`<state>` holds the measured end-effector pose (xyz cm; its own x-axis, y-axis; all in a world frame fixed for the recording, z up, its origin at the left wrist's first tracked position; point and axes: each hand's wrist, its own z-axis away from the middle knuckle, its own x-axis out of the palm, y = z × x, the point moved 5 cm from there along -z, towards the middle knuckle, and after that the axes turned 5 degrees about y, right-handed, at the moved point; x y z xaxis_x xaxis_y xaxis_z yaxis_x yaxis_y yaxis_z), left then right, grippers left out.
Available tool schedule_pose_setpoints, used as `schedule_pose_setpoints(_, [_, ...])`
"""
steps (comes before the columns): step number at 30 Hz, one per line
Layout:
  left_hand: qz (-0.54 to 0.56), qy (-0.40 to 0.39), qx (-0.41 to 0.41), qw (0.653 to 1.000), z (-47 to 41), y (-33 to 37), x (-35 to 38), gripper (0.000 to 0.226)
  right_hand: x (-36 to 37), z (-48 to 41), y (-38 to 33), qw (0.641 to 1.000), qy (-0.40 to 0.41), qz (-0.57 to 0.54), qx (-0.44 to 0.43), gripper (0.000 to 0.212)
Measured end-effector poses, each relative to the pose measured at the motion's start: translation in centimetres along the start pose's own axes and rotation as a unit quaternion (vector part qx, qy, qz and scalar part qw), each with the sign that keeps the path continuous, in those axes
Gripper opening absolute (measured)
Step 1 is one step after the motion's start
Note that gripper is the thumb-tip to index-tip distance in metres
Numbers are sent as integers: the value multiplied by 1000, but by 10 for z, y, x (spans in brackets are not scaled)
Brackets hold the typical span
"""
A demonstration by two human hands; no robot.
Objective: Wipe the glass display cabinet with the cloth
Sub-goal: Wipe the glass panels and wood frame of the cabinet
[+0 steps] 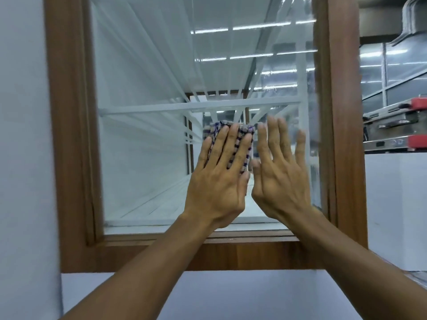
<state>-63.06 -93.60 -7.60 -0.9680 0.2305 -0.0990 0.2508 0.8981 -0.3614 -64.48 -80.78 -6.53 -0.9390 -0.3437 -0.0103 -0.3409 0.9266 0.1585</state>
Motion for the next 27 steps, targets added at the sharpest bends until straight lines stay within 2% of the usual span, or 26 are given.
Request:
schedule_pose_setpoints(5, [-1,6,-34,999,16,-41,-15,65,15,-14,-50,1000,-12,12,-5,66])
schedule_pose_setpoints(10, [-9,17,-68,997,36,-101,-36,65,33,-28,-108,997,-17,-17,-72,66])
schedule_pose_setpoints(16, [-17,37,-162,986,66,-168,-59,67,52,-32,-163,994,-41,-25,-98,69])
schedule_pose_setpoints(21, [-12,42,-206,978,93,-141,-53,68,50,-11,-161,995,-27,-38,-87,66])
schedule_pose_setpoints(24, [-1,11,-93,996,72,-105,-39,66,37,1,-127,998,-14,-29,-60,63])
schedule_pose_setpoints(25, [-2,14,-87,996,60,-96,-34,65,32,3,-110,999,-13,-20,-45,63])
schedule_pose_setpoints(27, [1,35,-155,987,39,-78,-28,66,21,4,-76,1000,-12,-3,-19,62])
